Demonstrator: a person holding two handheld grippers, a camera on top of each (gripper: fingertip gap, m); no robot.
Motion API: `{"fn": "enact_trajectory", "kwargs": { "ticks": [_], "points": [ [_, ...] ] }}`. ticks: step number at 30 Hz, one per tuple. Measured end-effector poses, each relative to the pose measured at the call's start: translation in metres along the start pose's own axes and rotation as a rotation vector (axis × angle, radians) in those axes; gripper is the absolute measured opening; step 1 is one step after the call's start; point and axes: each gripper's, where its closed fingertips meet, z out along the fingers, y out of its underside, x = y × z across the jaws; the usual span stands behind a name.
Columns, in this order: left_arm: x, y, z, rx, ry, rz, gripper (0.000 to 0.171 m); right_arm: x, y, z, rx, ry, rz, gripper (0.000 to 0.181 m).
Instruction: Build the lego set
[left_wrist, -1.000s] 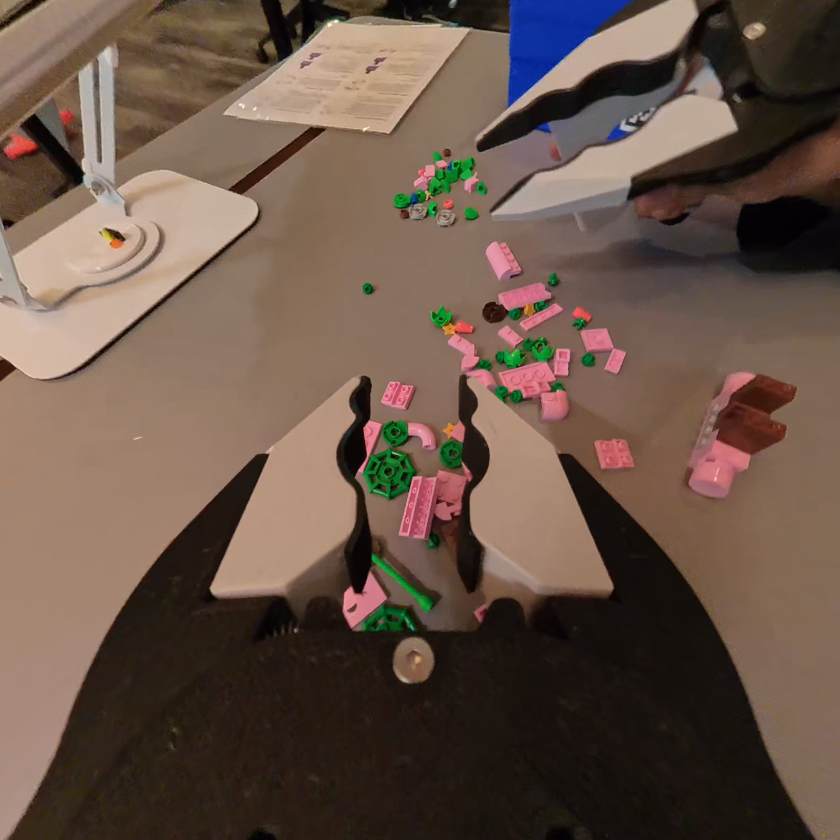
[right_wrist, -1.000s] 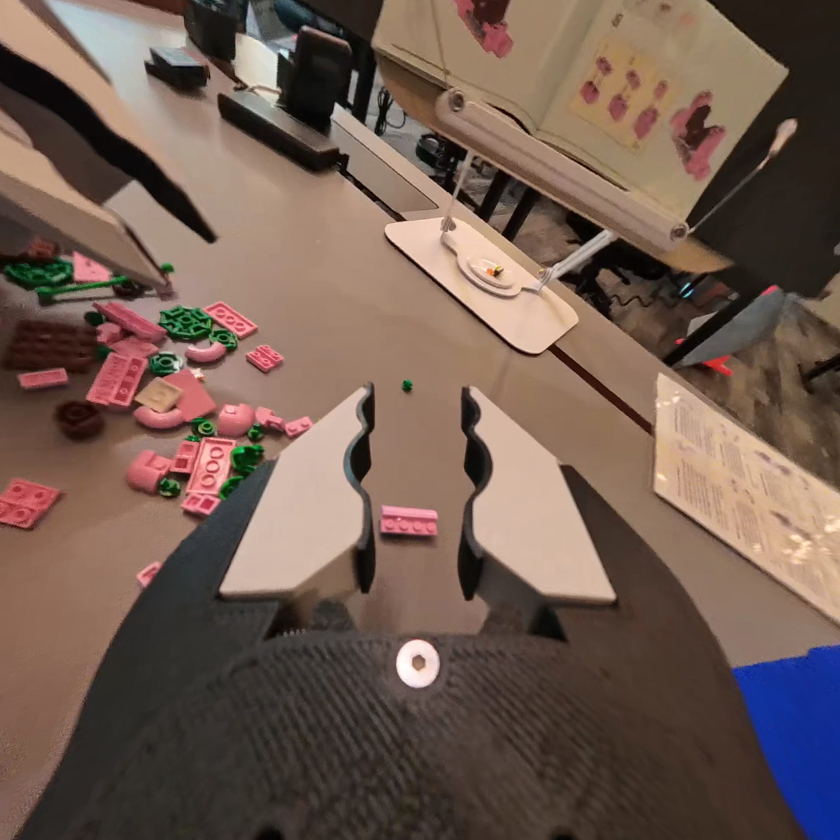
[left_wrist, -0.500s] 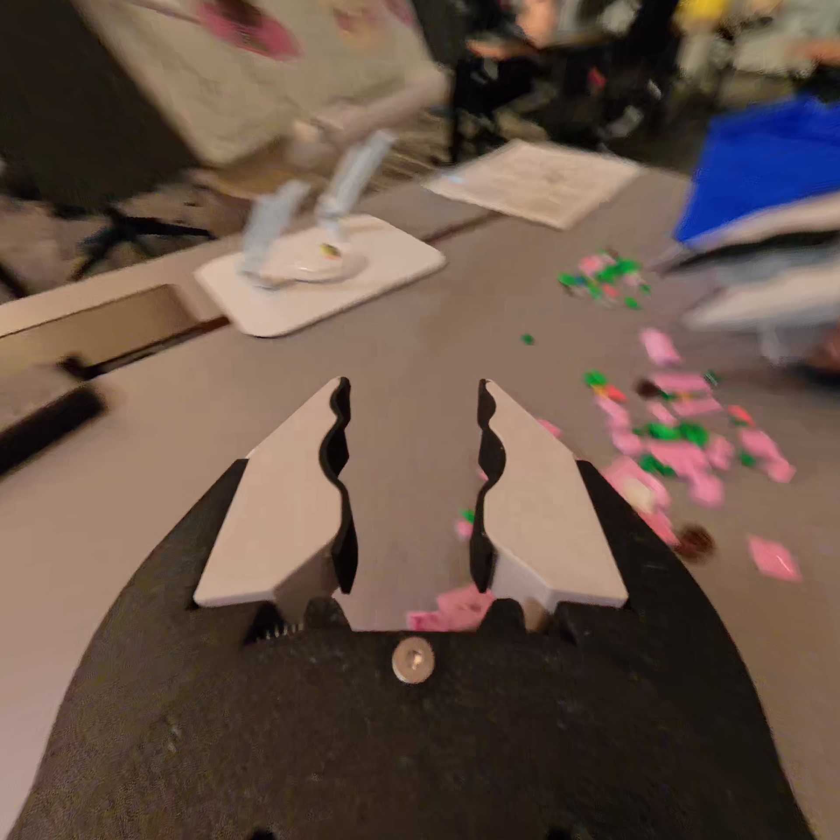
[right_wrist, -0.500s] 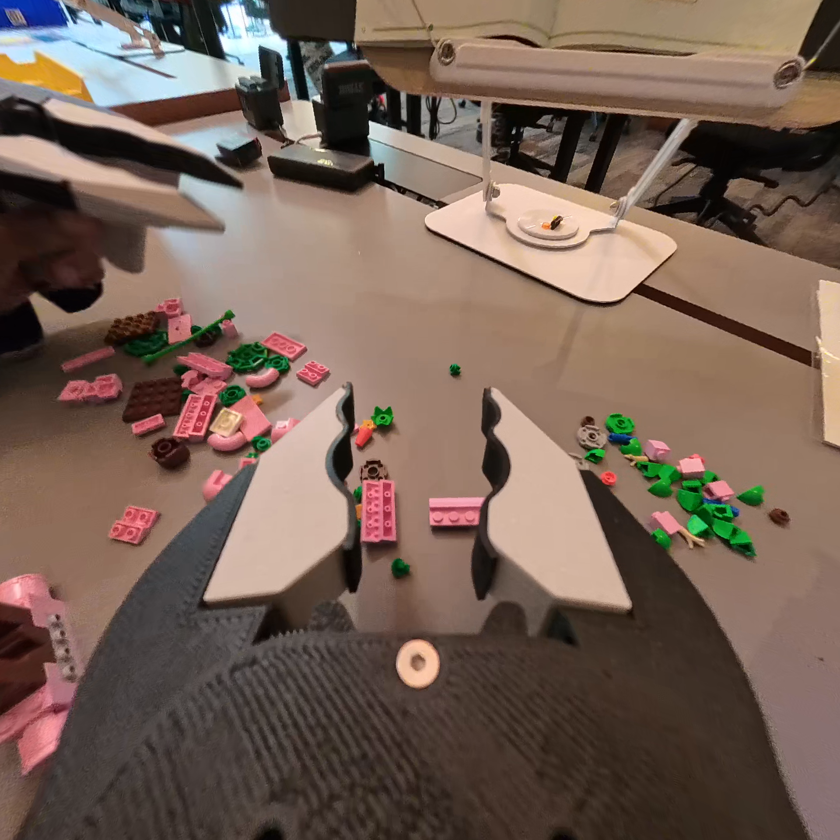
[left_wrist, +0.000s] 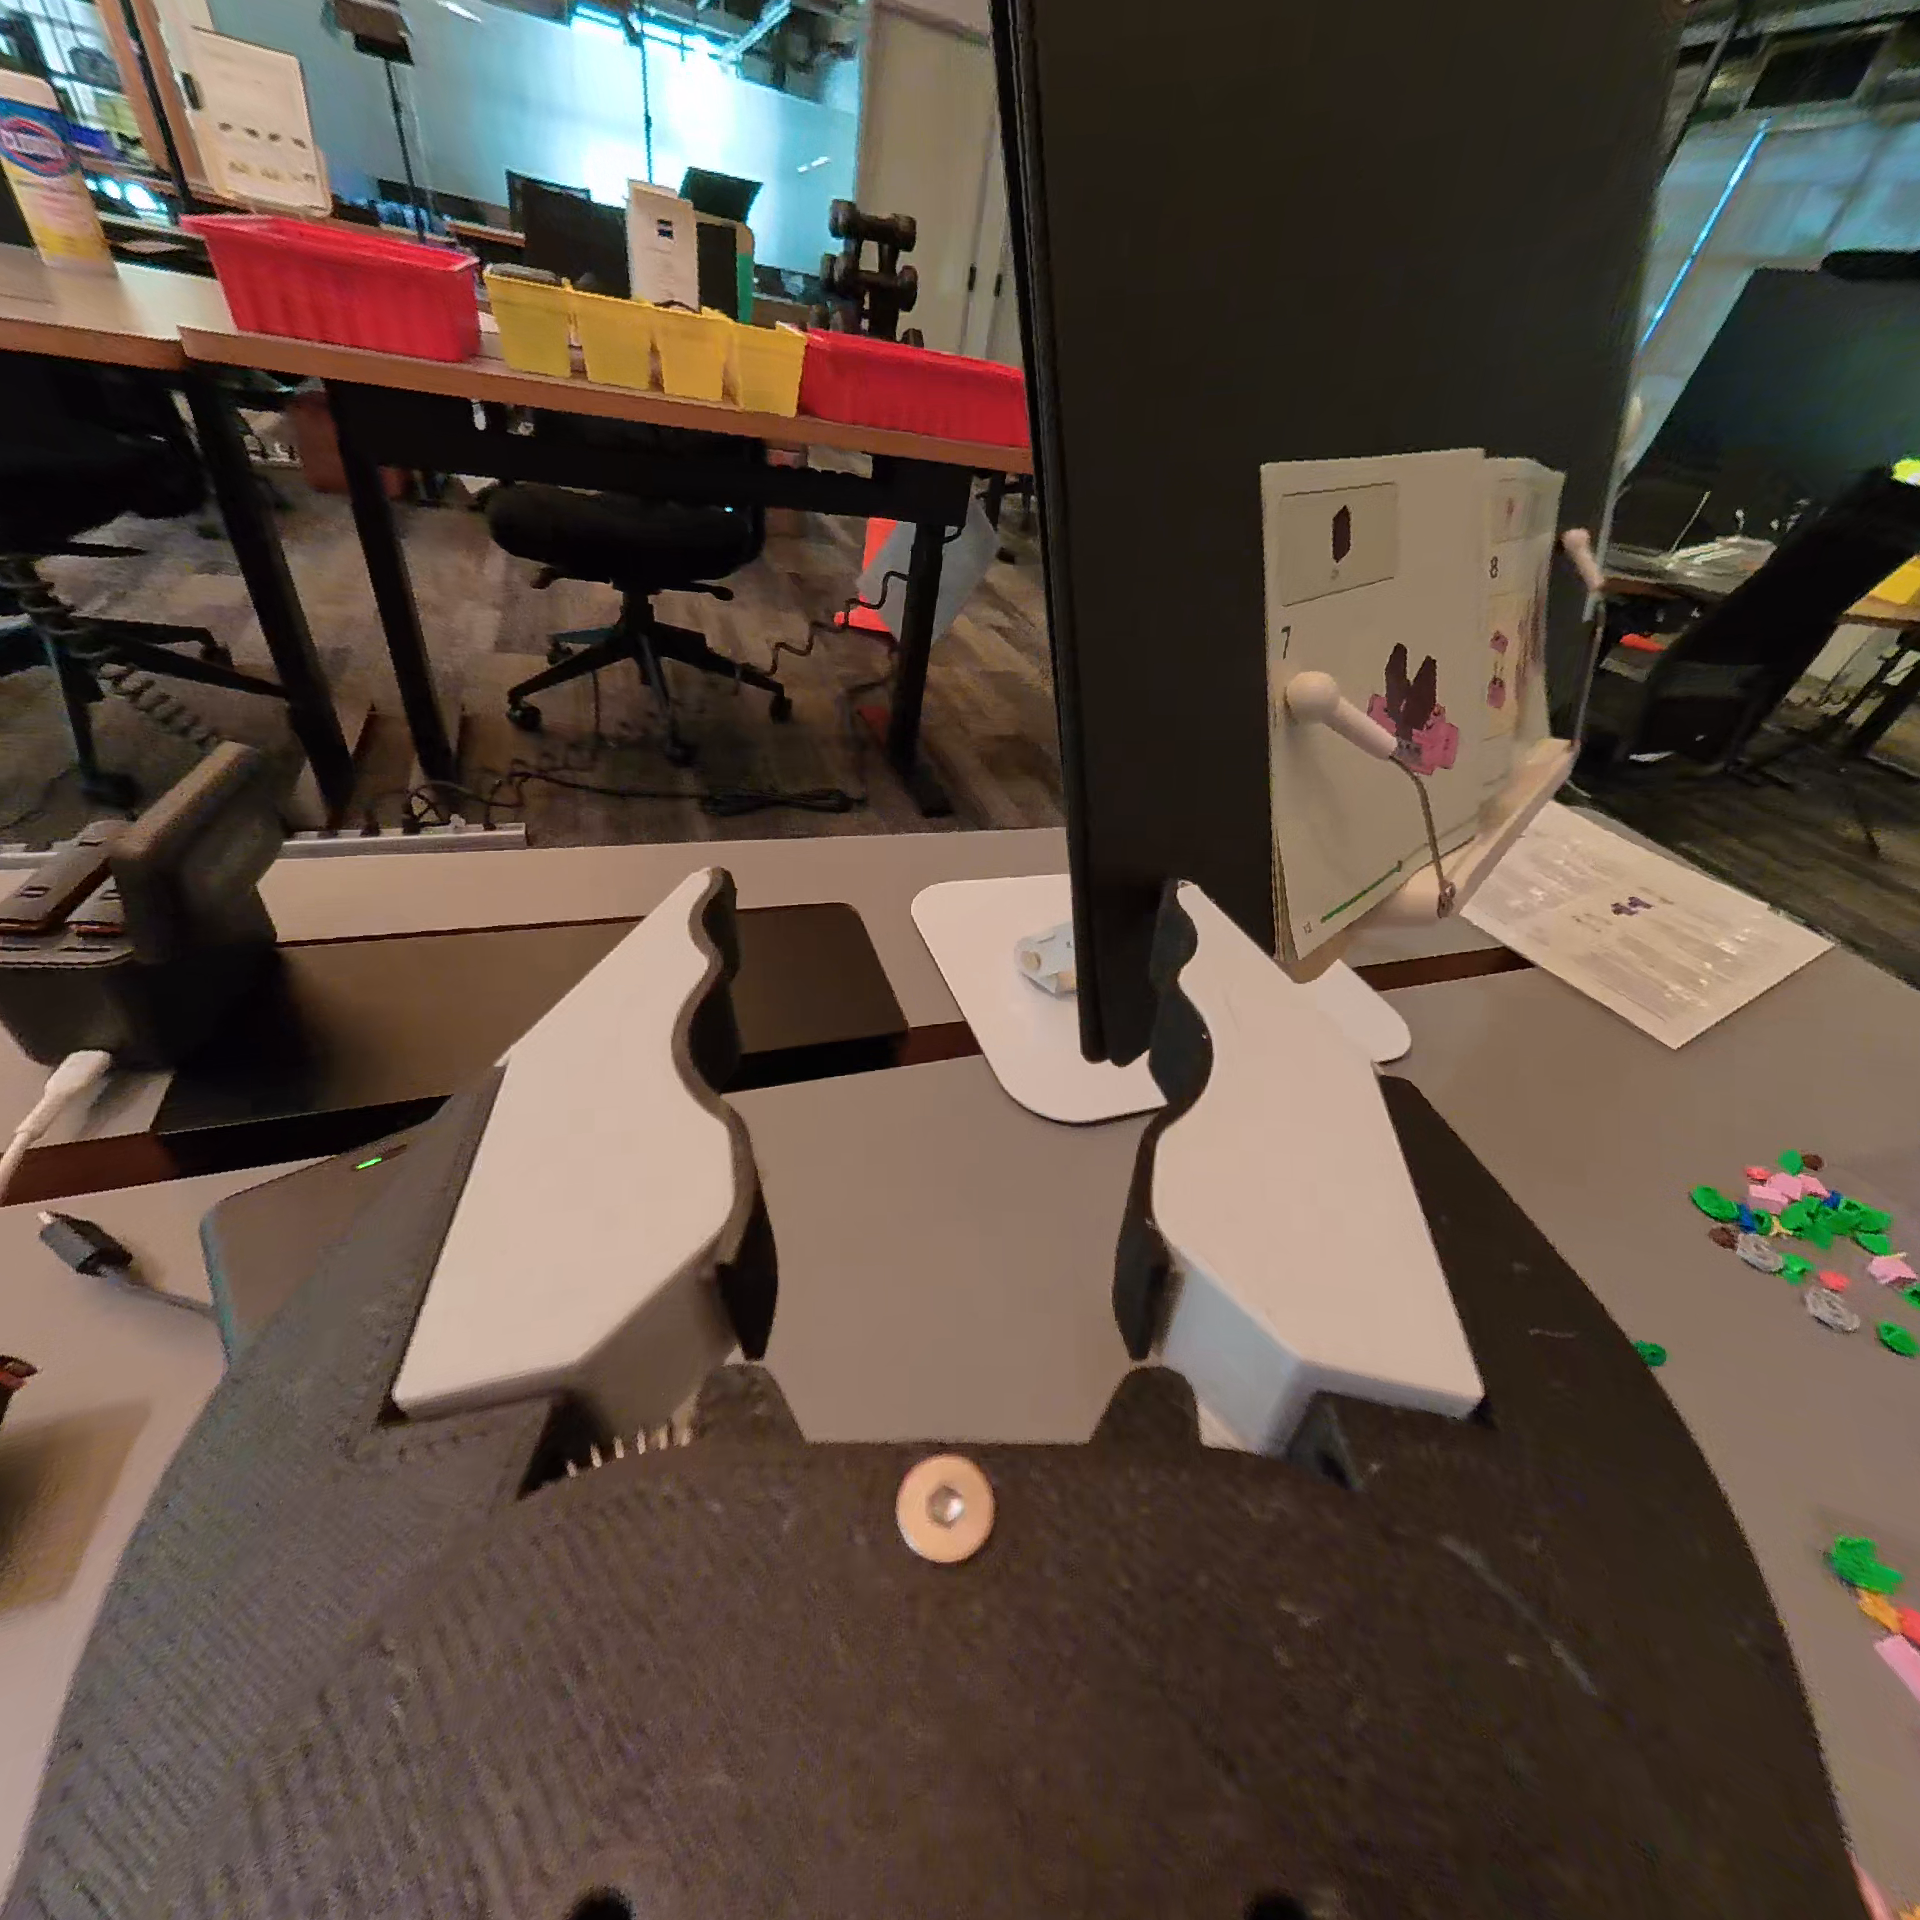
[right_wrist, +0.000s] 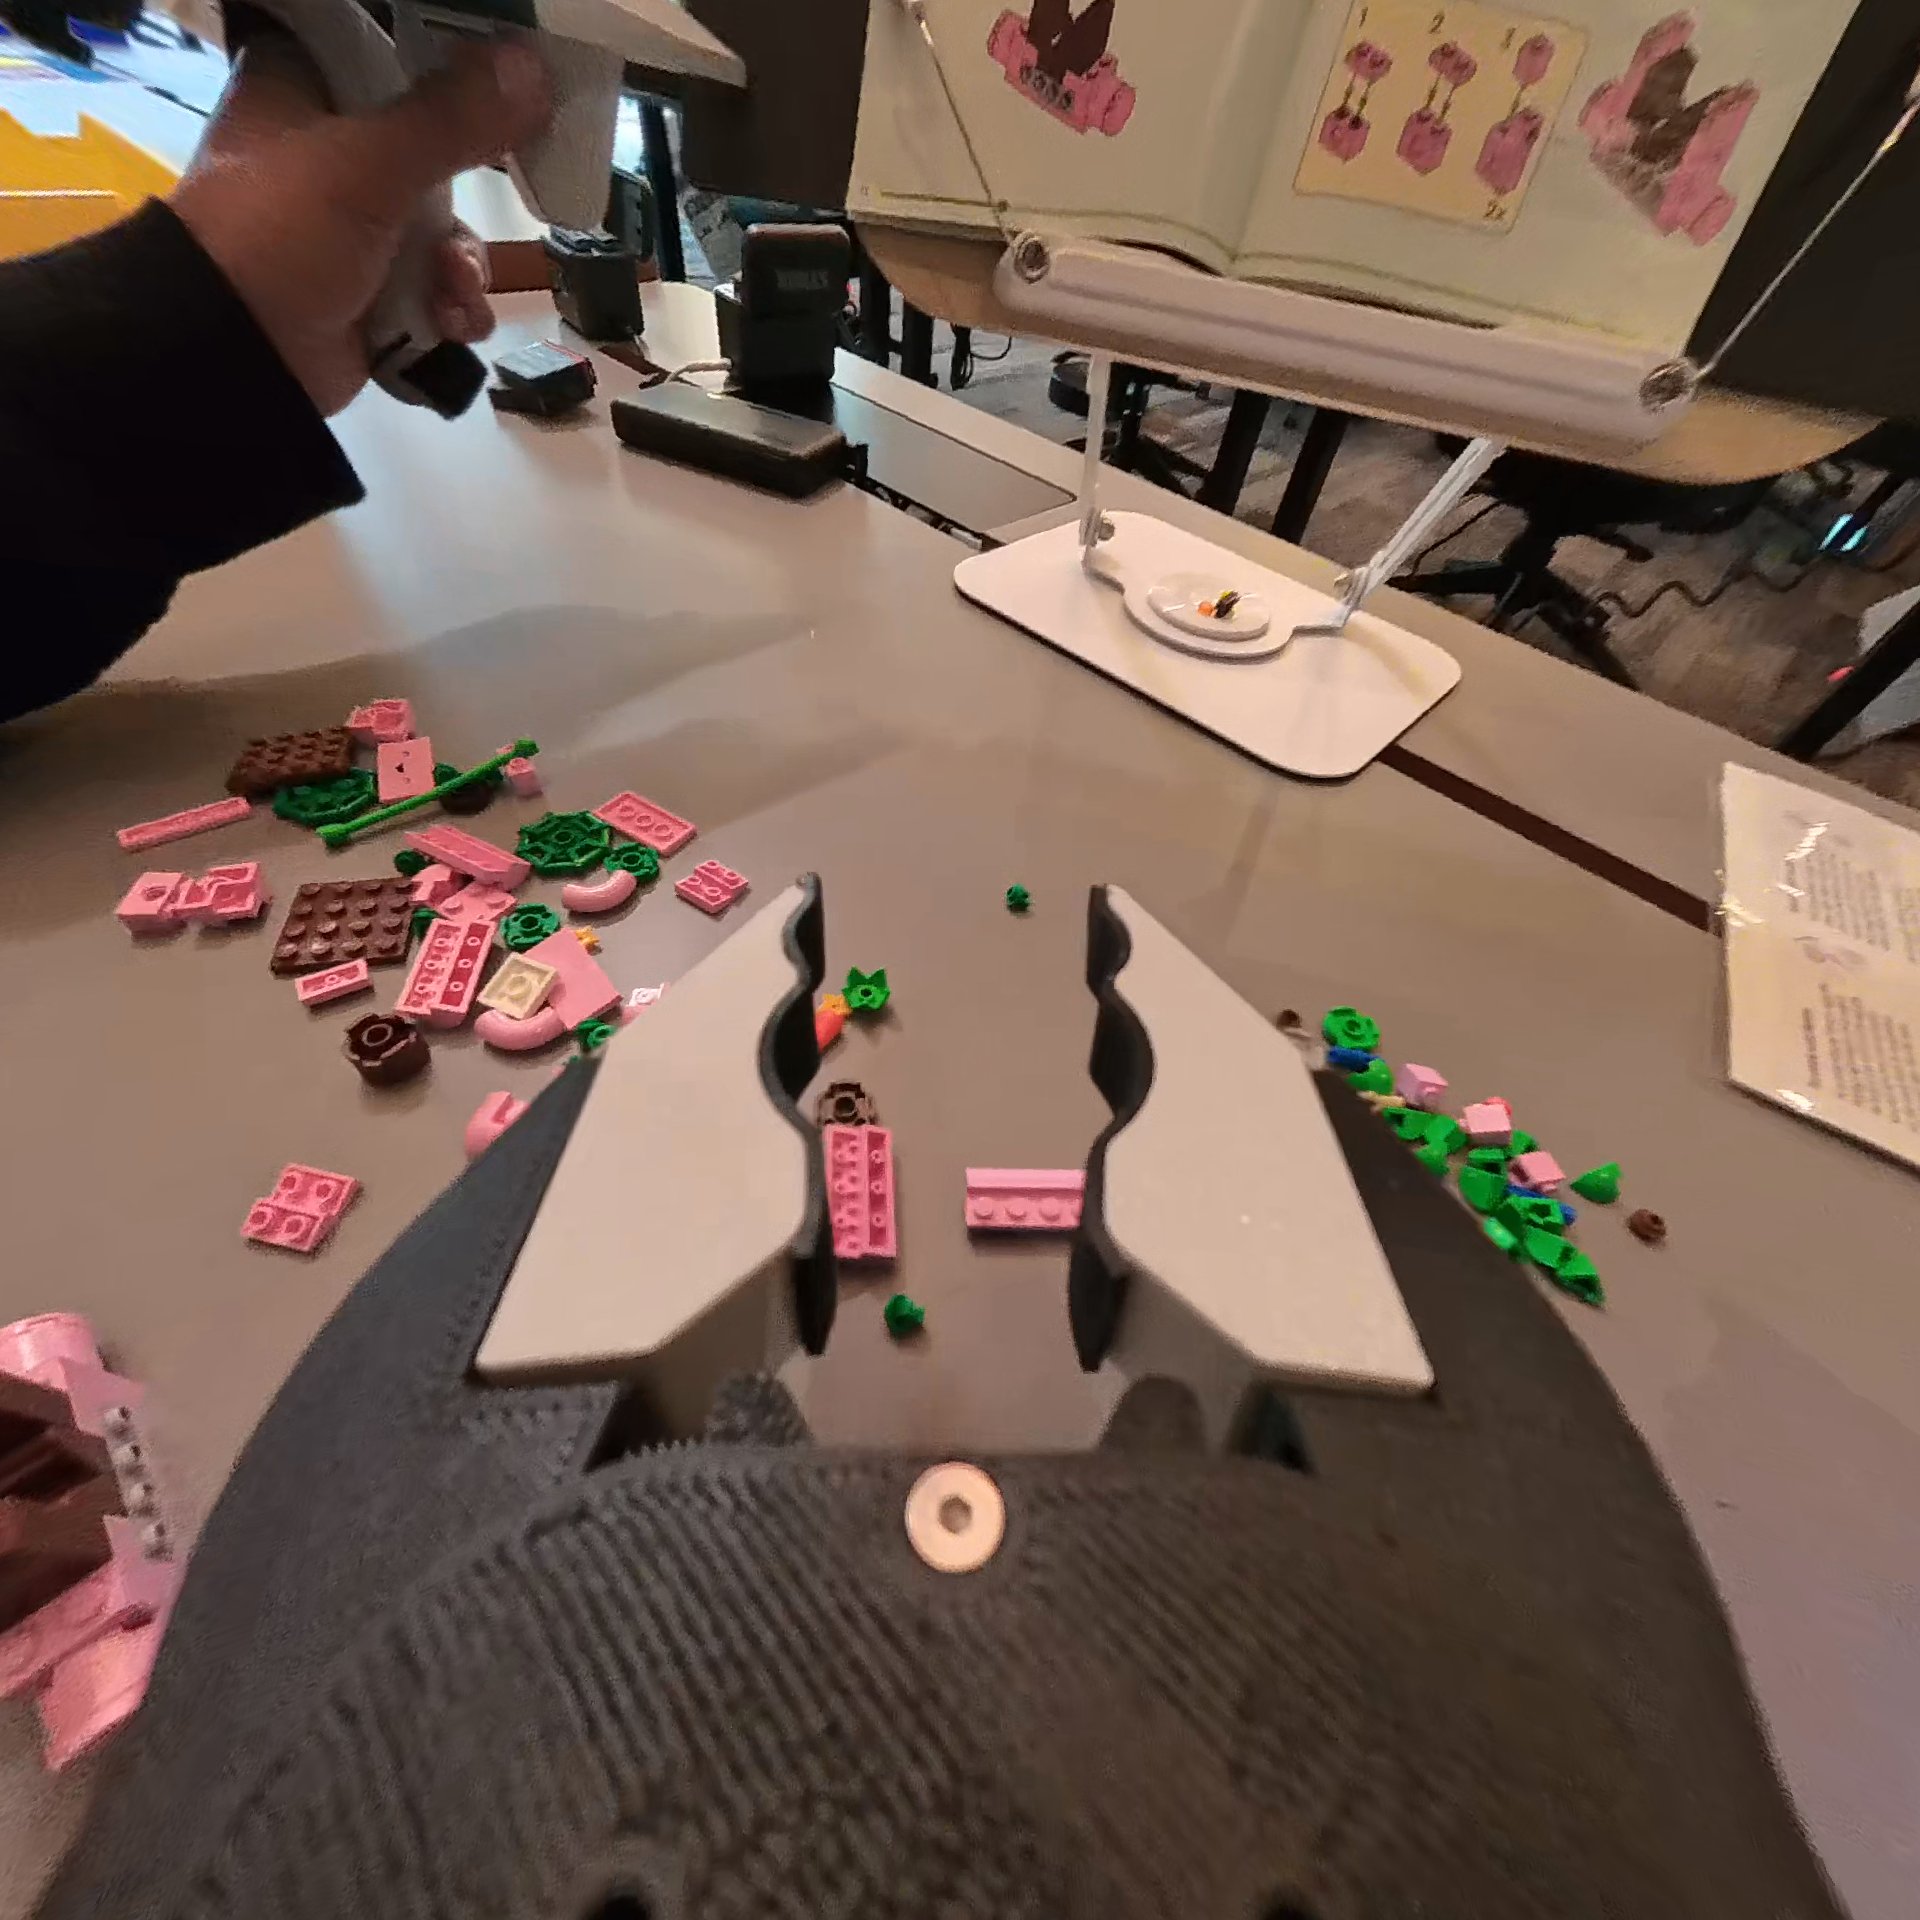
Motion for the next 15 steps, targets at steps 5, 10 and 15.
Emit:
{"fn": "enact_trajectory", "kwargs": {
  "ticks": [5, 10, 15],
  "points": [
    [-0.03, -0.006, 0.004, -0.014, -0.087, 0.029, 0.079, 0.003, 0.0, 0.001, 0.009, 0.001, 0.03, 0.048],
    [-0.05, -0.009, 0.022, -0.005, -0.107, -0.015, 0.071, 0.004, 0.016, 0.009, -0.038, -0.01, 0.052, 0.047],
    [-0.058, -0.013, 0.039, -0.006, -0.095, -0.011, 0.062, 0.007, 0.017, 0.01, -0.042, -0.022, 0.091, 0.048]
  ]
}}
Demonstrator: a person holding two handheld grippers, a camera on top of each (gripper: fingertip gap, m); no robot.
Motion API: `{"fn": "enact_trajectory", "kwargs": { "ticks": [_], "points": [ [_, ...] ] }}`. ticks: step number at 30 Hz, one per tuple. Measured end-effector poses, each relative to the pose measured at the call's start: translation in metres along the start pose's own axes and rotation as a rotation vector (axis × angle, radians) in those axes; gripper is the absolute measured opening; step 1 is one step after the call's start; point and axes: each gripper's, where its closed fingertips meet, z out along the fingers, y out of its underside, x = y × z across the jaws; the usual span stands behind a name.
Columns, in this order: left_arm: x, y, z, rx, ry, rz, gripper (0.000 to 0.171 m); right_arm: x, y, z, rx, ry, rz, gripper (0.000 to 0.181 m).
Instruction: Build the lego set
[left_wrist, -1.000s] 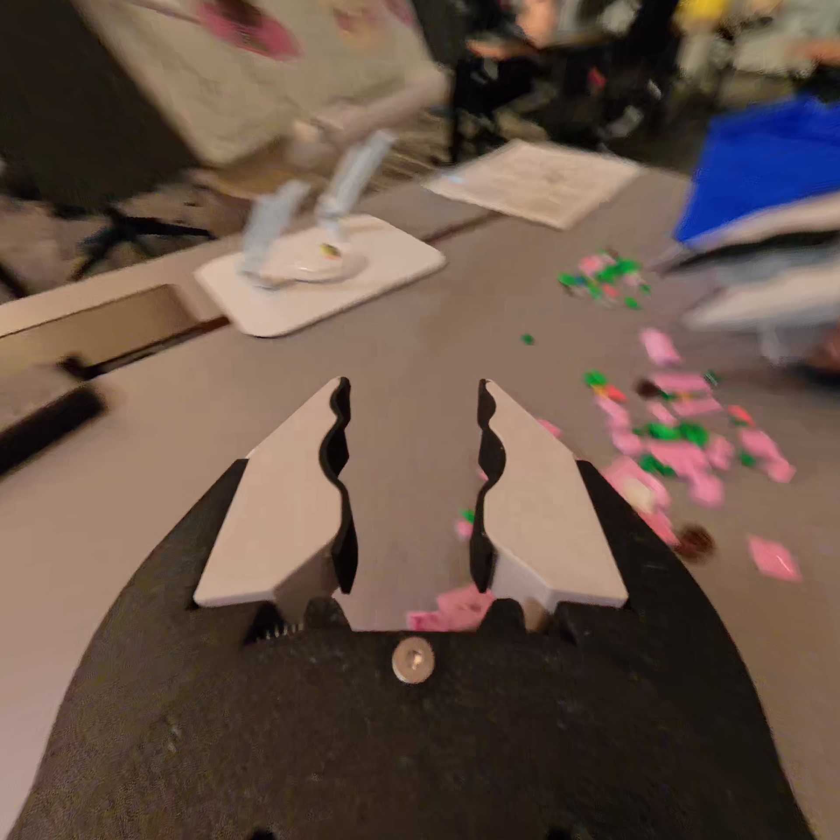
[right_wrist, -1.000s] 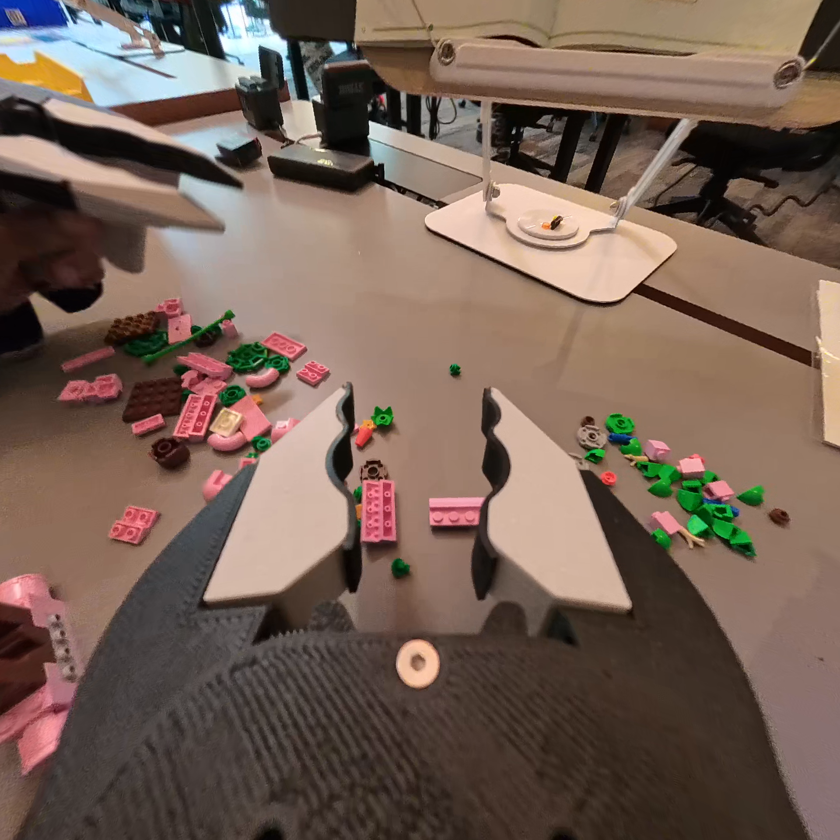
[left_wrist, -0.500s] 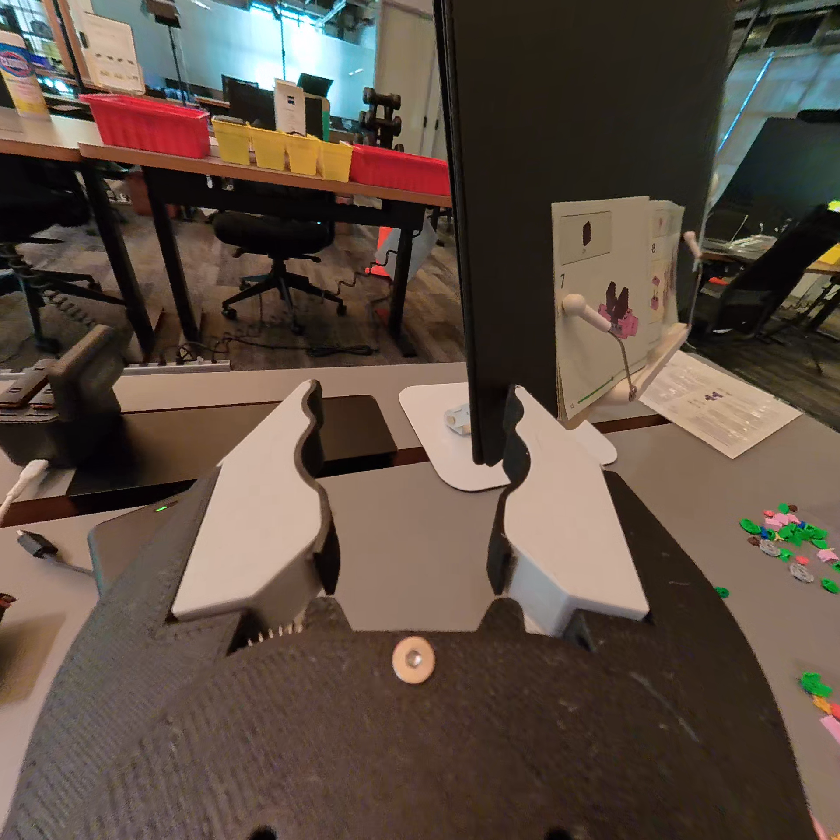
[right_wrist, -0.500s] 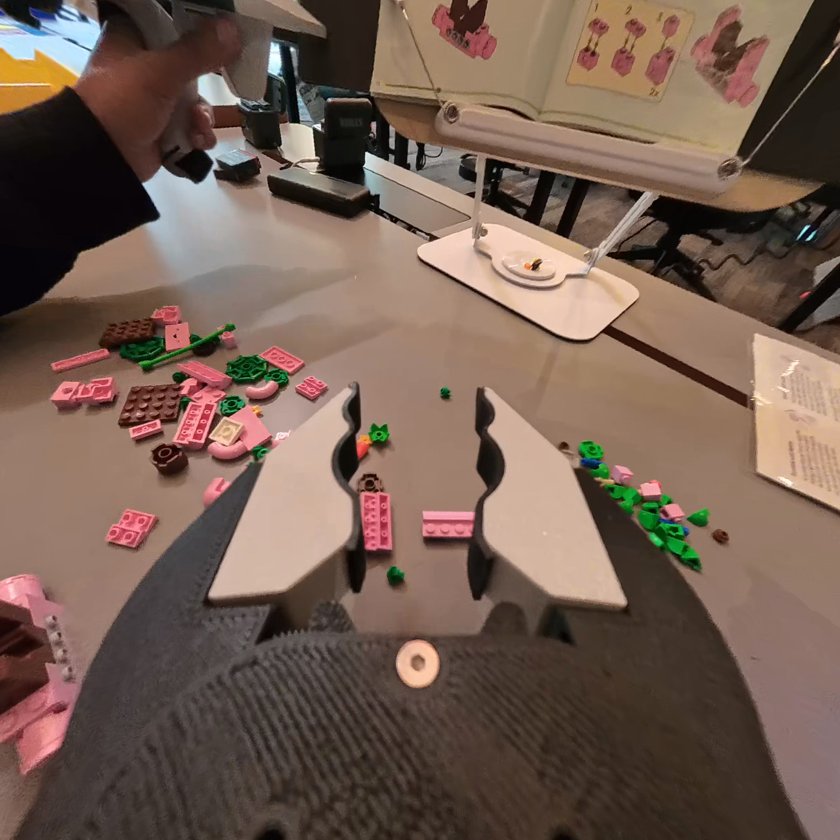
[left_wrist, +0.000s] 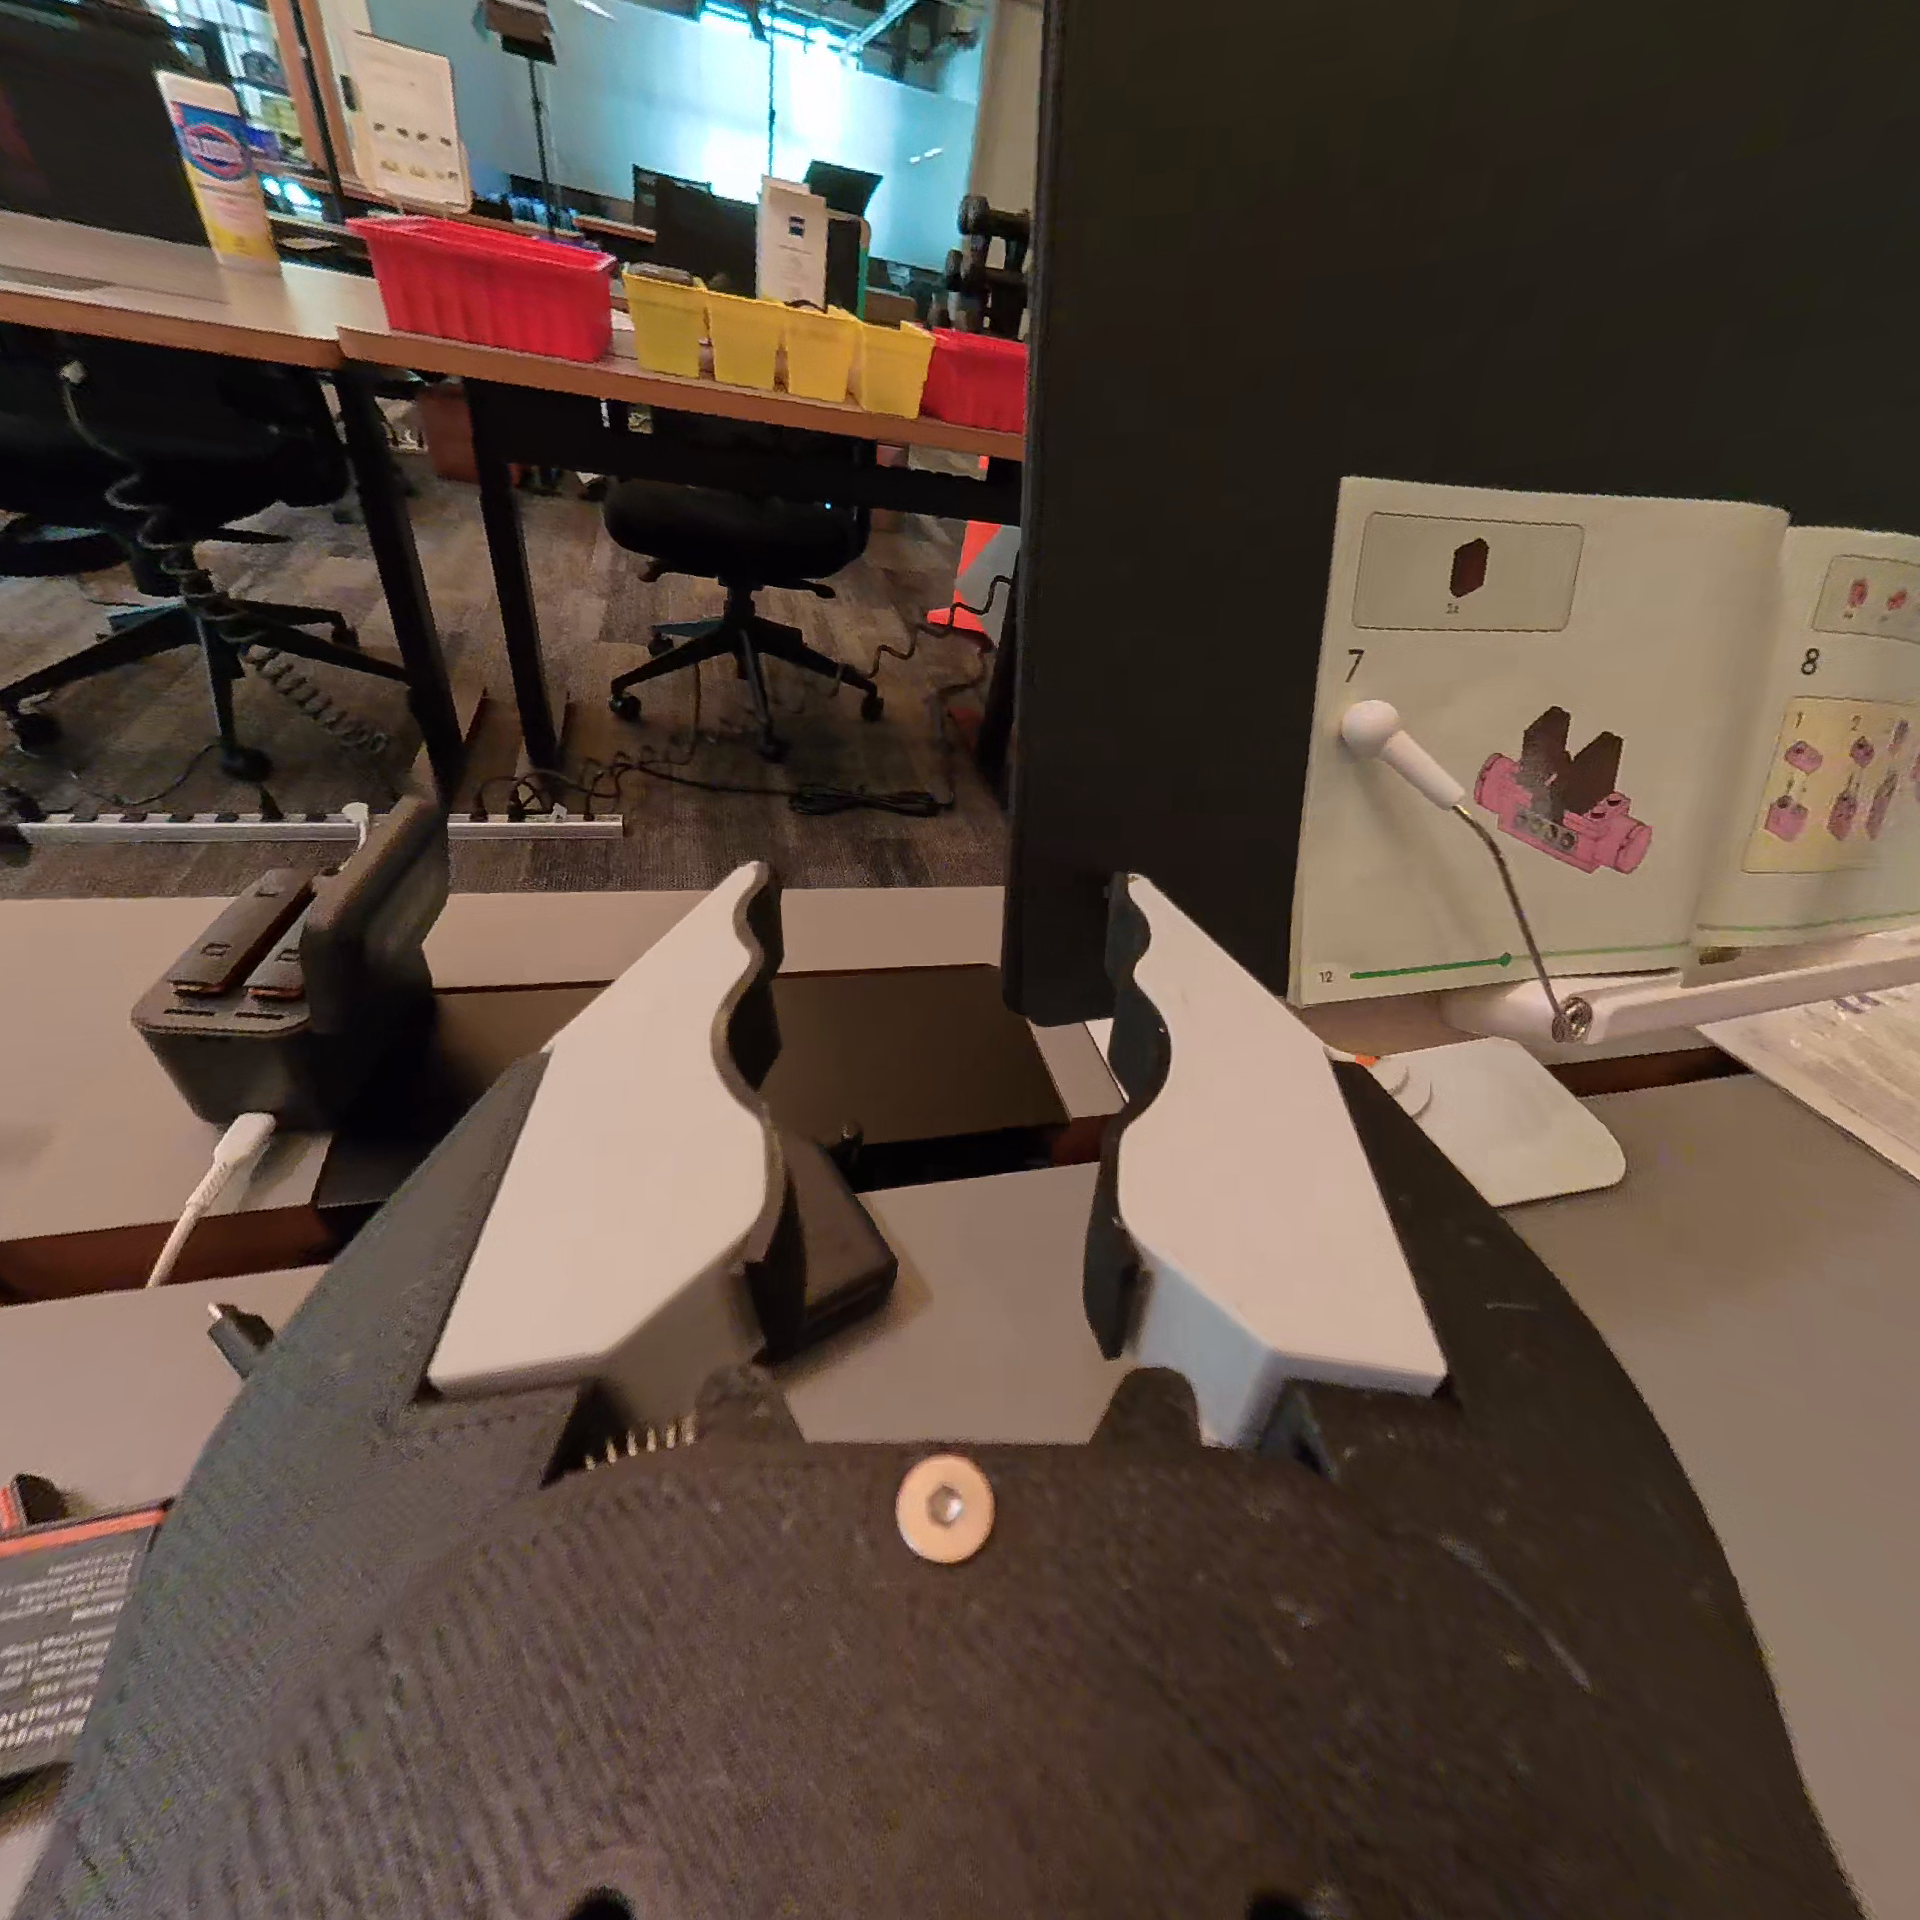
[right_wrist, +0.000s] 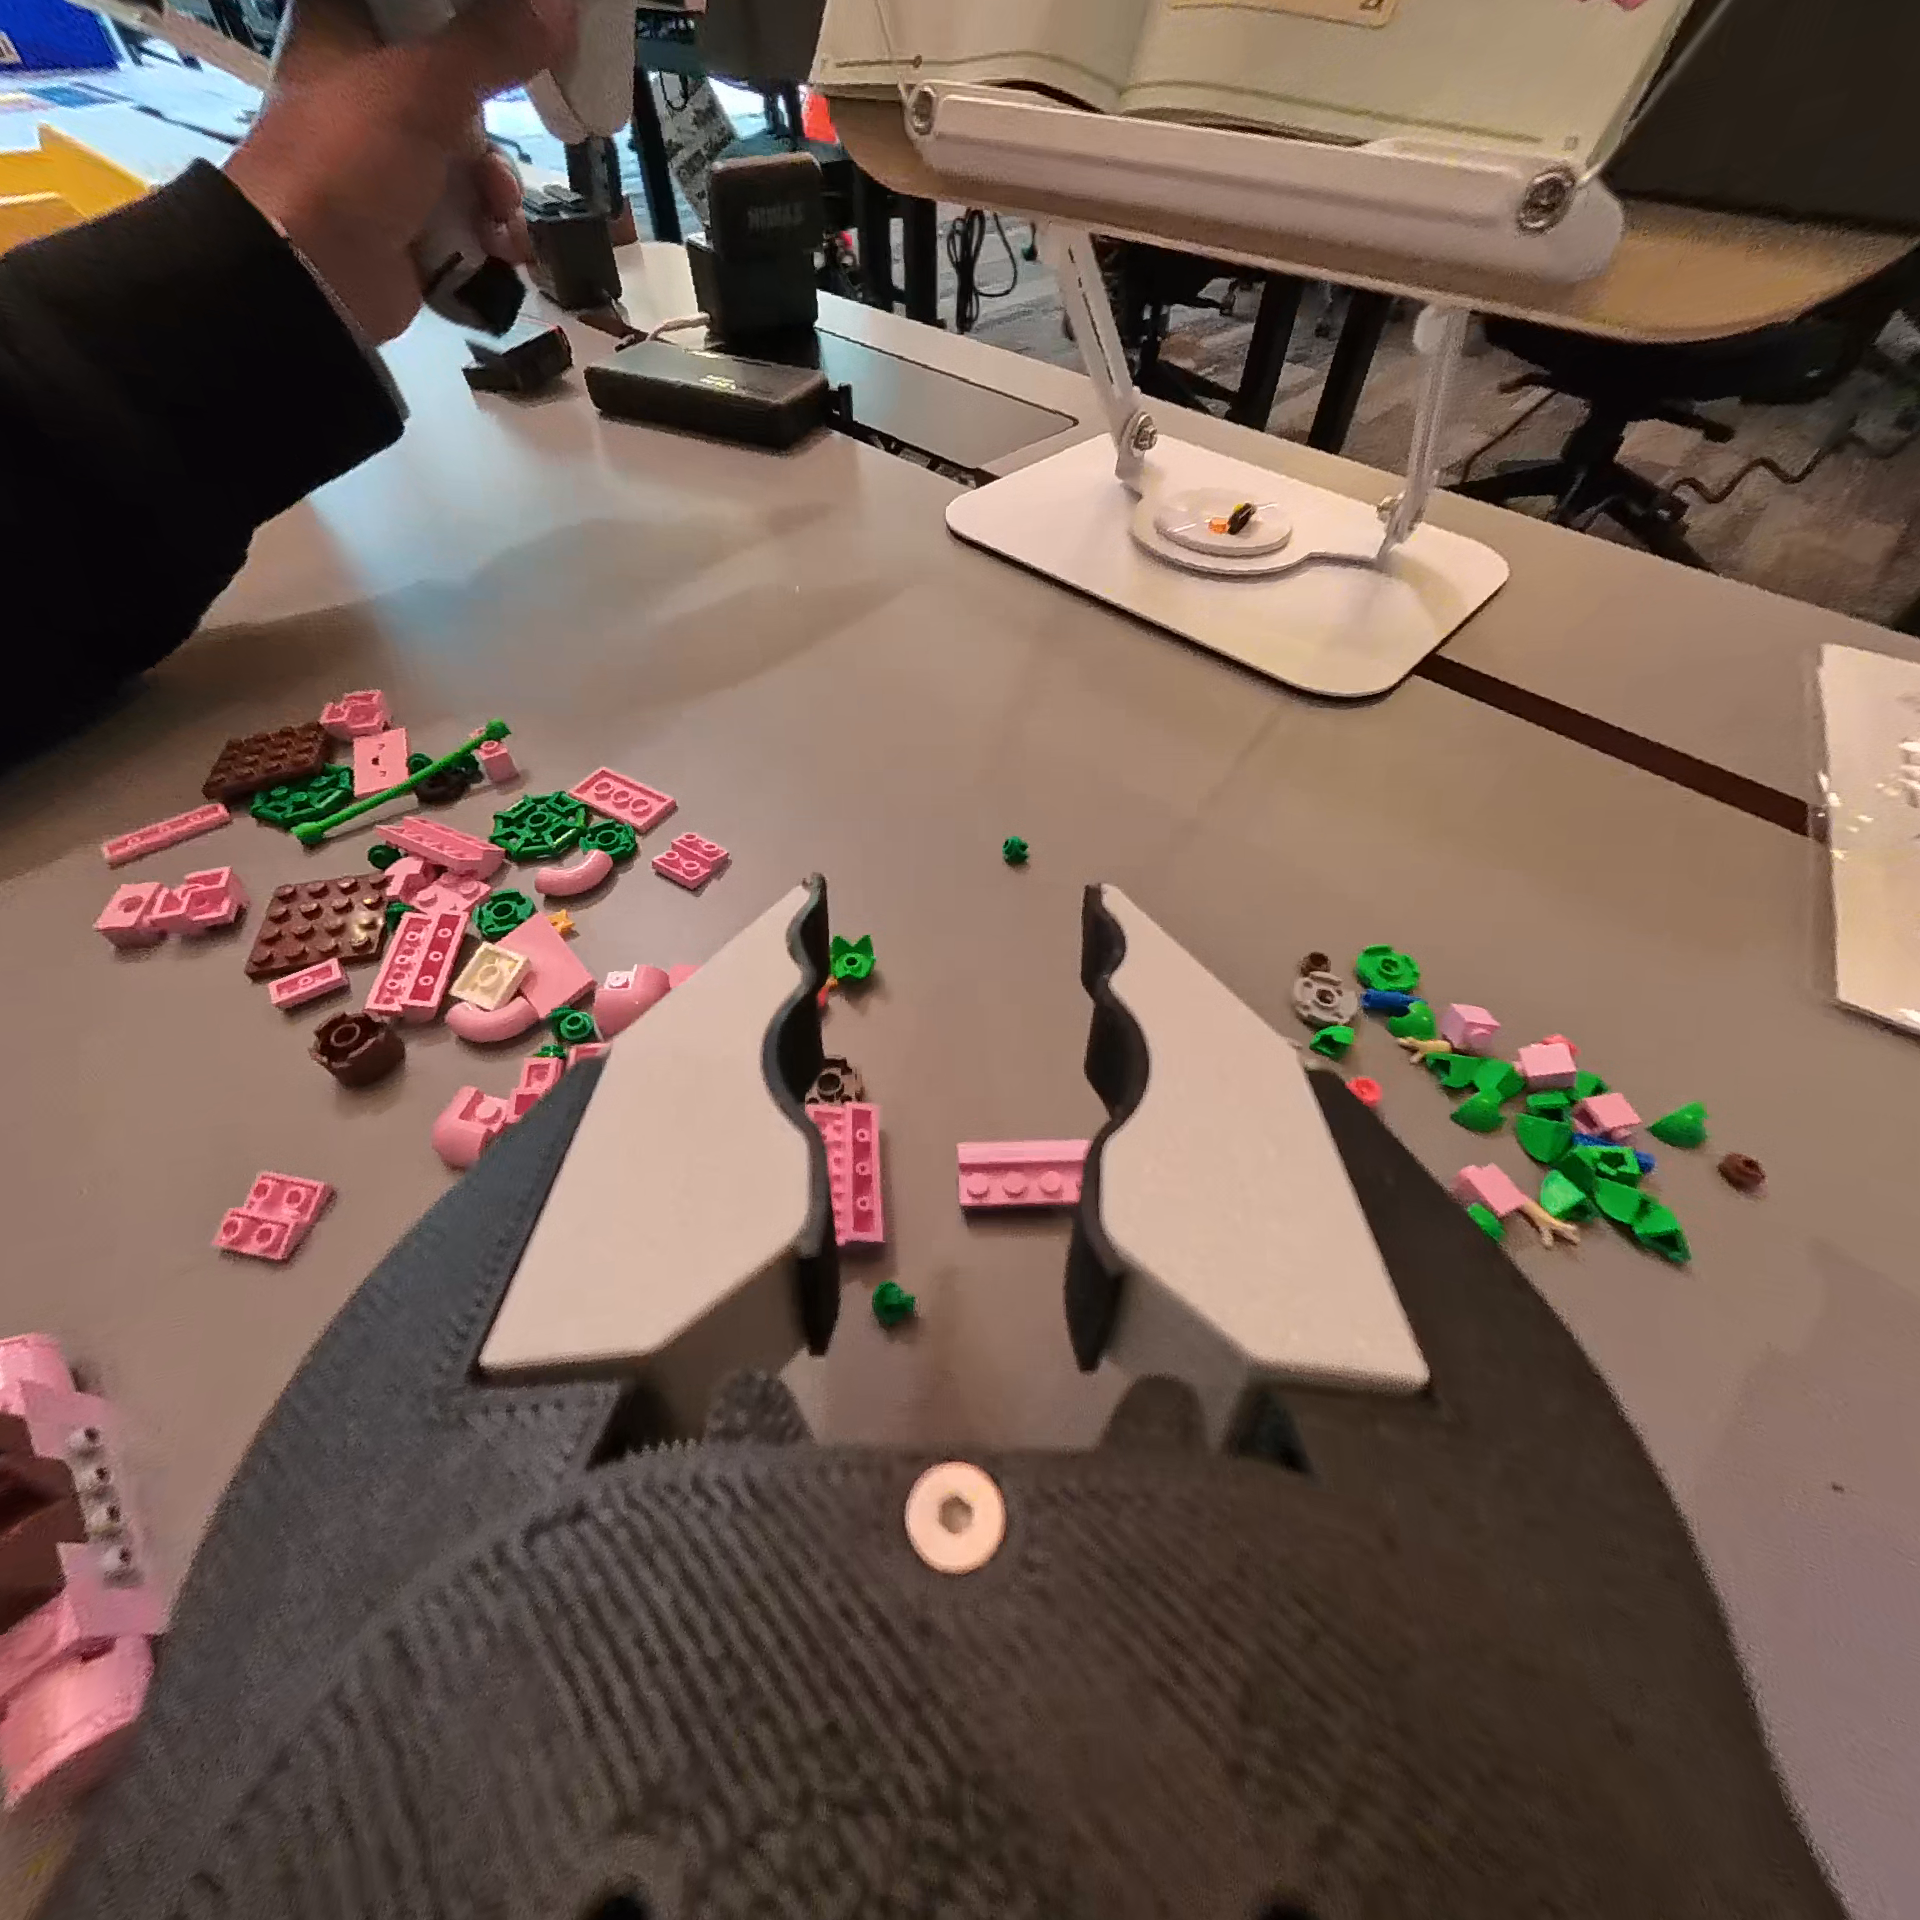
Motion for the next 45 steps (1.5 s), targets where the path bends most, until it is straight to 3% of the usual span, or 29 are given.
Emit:
{"fn": "enact_trajectory", "kwargs": {
  "ticks": [5, 8, 11, 12, 15, 17, 20, 23, 29, 35, 40, 45],
  "points": [
    [0.005, -0.004, -0.005, 0.002, 0.016, 0.031, 0.058, 0.004, 0.0, 0.0, -0.003, -0.027, 0.07, 0.049],
    [0.023, -0.027, -0.039, 0.123, 0.064, 0.03, 0.057, 0.006, -0.004, -0.004, 0.029, -0.033, 0.083, 0.047],
    [0.059, -0.031, -0.074, 0.147, 0.155, 0.07, 0.057, 0.011, -0.003, -0.006, 0.026, -0.013, 0.062, 0.046],
    [0.077, -0.022, -0.085, 0.124, 0.209, 0.087, 0.056, 0.01, -0.004, -0.007, 0.025, -0.014, 0.061, 0.046],
    [0.156, 0.019, -0.135, 0.1, 0.485, 0.186, 0.027, -0.01, -0.018, -0.012, 0.056, -0.098, 0.104, 0.048],
    [0.181, 0.049, -0.163, 0.123, 0.483, 0.273, 0.0, -0.026, -0.03, -0.018, 0.088, -0.152, 0.1, 0.047],
    [0.195, 0.058, -0.187, 0.277, 0.381, 0.384, 0.0, -0.033, -0.038, -0.024, 0.116, -0.138, 0.047, 0.044],
    [0.208, 0.067, -0.187, 0.263, 0.382, 0.449, 0.0, -0.028, -0.044, -0.029, 0.149, -0.108, 0.023, 0.04],
    [0.204, 0.09, -0.171, 0.057, 0.459, 0.222, 0.0, -0.002, -0.047, -0.042, 0.197, -0.045, 0.086, 0.038],
    [0.178, 0.1, -0.157, -0.034, 0.378, 0.129, 0.0, 0.034, -0.066, -0.07, 0.356, 0.118, 0.038, 0.0],
    [0.168, 0.102, -0.152, -0.066, 0.325, 0.12, 0.0, 0.046, -0.072, -0.079, 0.43, 0.142, 0.114, 0.0],
    [0.173, 0.106, -0.153, -0.075, 0.344, 0.15, 0.0, 0.04, -0.06, -0.067, 0.354, 0.101, 0.118, 0.008]
  ]
}}
